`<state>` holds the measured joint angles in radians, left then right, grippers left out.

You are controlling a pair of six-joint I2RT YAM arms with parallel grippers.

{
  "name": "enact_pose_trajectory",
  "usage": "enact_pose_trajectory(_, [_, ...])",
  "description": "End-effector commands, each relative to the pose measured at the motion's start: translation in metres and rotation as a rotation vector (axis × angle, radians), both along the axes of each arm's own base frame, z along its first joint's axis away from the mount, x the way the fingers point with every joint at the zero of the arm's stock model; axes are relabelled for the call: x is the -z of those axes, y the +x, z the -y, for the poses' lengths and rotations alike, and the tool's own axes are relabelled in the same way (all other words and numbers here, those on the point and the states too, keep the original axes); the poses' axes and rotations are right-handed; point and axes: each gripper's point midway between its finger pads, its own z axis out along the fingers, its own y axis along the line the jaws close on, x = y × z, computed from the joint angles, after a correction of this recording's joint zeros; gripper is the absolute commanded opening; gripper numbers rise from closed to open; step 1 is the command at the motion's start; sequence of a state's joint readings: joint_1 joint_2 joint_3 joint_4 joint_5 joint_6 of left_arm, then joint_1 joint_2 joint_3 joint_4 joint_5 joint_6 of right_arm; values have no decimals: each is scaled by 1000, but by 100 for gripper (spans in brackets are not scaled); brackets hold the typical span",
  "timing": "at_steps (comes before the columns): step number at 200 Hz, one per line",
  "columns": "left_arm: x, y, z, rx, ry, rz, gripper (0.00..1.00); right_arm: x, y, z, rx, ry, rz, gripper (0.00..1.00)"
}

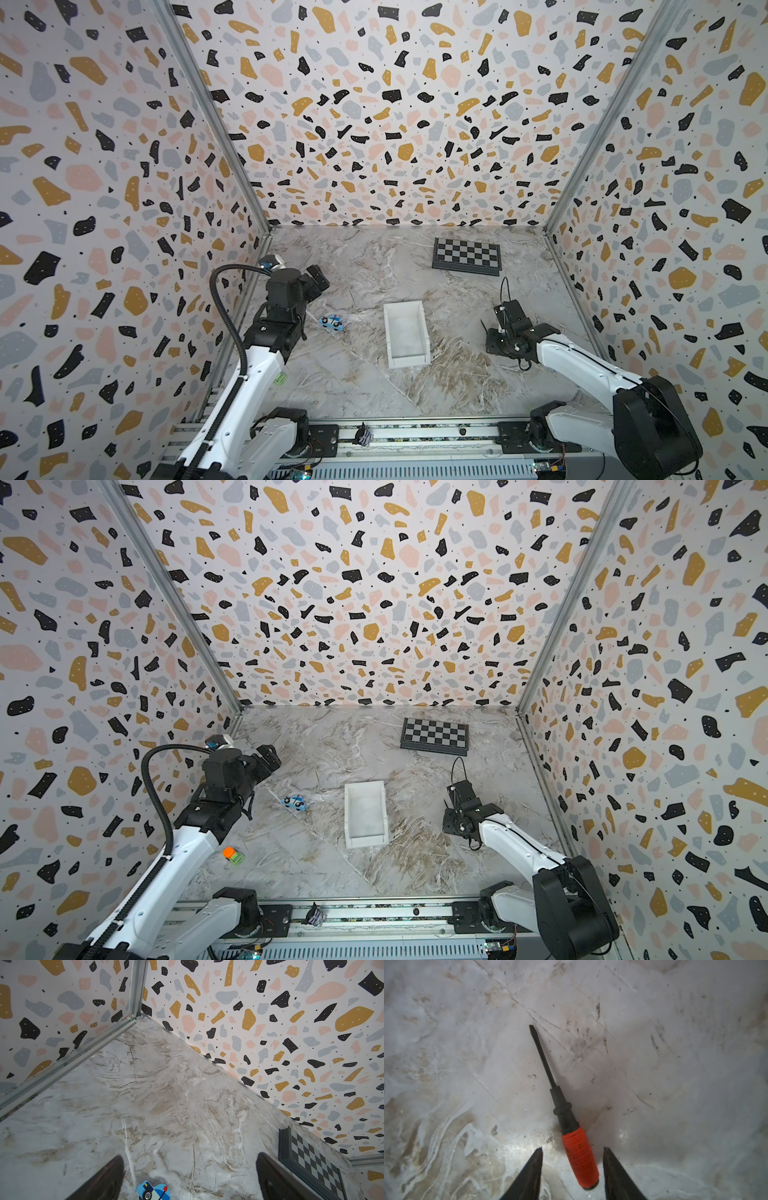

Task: Put the screwdriver in the bin
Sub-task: 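Lower the right gripper and close it on the screwdriver's red handle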

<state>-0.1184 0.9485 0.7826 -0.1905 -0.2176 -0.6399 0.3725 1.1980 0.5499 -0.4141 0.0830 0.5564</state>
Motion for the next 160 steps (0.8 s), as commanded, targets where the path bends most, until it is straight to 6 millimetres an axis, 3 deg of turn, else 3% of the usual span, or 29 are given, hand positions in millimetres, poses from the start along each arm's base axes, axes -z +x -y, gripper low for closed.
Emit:
enact_pose_trajectory(1, [-15, 2, -1, 3, 10, 39, 100, 7, -2, 2, -5, -18, -11, 43])
enact_pose_trajectory(63, [-11, 0, -3, -4, 20, 31, 100, 12, -2, 4, -1, -33, -17, 31])
enact_pose_trajectory(160, [-12, 0, -3, -8, 1, 40, 100, 16, -5, 2, -16, -37, -17, 22])
